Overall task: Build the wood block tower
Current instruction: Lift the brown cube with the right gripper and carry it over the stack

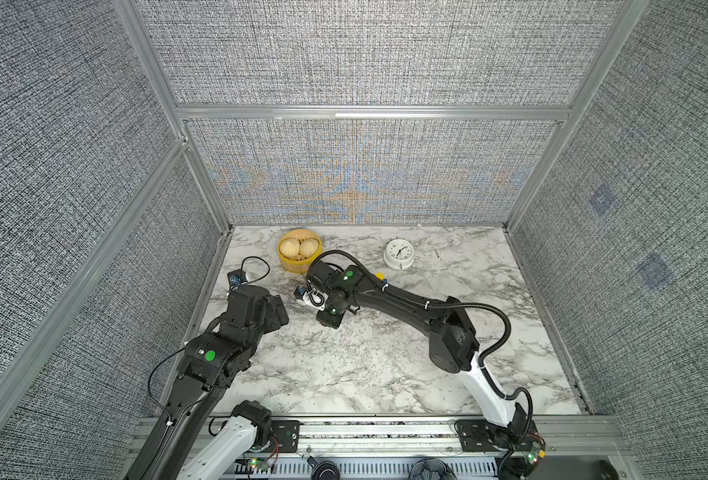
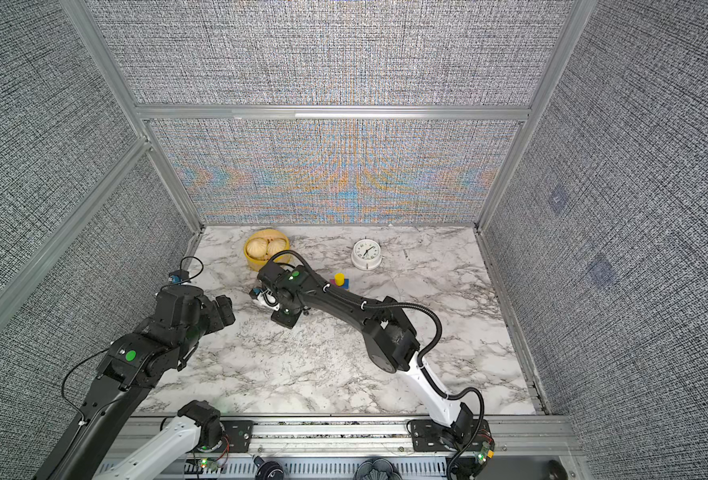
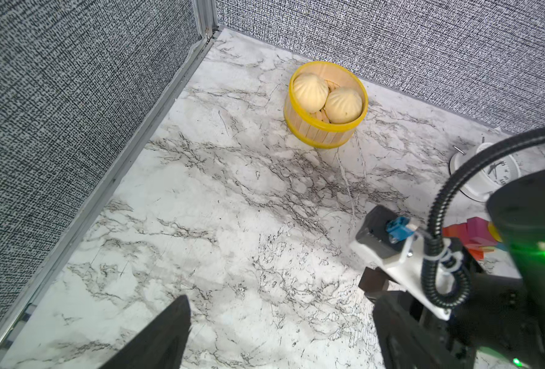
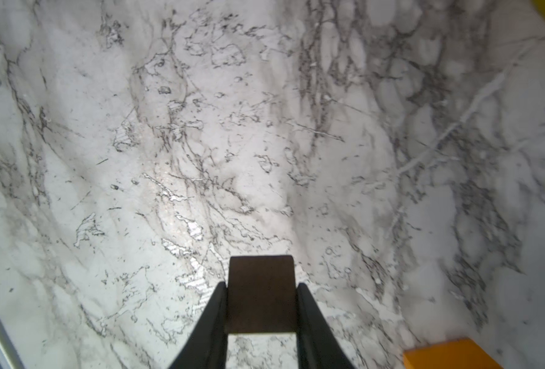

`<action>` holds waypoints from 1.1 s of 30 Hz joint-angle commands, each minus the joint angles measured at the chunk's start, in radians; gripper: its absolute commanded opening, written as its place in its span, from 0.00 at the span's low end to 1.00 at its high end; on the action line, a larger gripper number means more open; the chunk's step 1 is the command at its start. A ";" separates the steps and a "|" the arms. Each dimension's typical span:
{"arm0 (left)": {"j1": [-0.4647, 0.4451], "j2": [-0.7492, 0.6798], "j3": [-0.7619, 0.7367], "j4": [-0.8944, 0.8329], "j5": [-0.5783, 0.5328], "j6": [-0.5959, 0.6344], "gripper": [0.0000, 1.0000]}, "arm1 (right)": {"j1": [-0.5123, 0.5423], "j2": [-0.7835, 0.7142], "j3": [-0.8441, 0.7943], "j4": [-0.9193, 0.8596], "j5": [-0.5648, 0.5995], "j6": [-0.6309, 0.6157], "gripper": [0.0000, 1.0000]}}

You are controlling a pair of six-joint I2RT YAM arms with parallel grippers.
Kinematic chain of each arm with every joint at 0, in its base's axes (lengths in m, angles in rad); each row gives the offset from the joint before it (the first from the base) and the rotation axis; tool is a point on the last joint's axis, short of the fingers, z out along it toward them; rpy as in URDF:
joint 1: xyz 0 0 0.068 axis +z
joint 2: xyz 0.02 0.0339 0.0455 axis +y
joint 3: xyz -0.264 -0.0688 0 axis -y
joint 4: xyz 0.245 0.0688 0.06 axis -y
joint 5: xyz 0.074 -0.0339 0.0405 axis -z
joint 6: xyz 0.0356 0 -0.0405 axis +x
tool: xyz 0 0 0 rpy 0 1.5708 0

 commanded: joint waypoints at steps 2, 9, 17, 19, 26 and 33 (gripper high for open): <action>0.000 0.013 0.012 0.001 0.023 0.010 0.90 | -0.035 -0.048 0.010 -0.059 -0.020 0.068 0.25; 0.001 0.070 0.023 0.050 0.066 0.004 0.90 | -0.108 -0.123 0.025 -0.101 -0.011 0.140 0.25; 0.000 0.179 0.007 0.170 0.103 0.011 0.90 | -0.183 -0.181 0.061 -0.158 0.014 0.190 0.26; 0.001 0.205 -0.003 0.217 0.126 0.009 0.90 | -0.200 -0.192 0.068 -0.170 0.020 0.195 0.26; 0.001 0.263 -0.067 0.376 0.168 0.035 0.91 | -0.252 -0.192 0.102 -0.217 0.054 0.208 0.26; 0.000 0.356 -0.083 0.465 0.202 0.018 0.92 | -0.285 -0.182 0.116 -0.221 0.087 0.231 0.26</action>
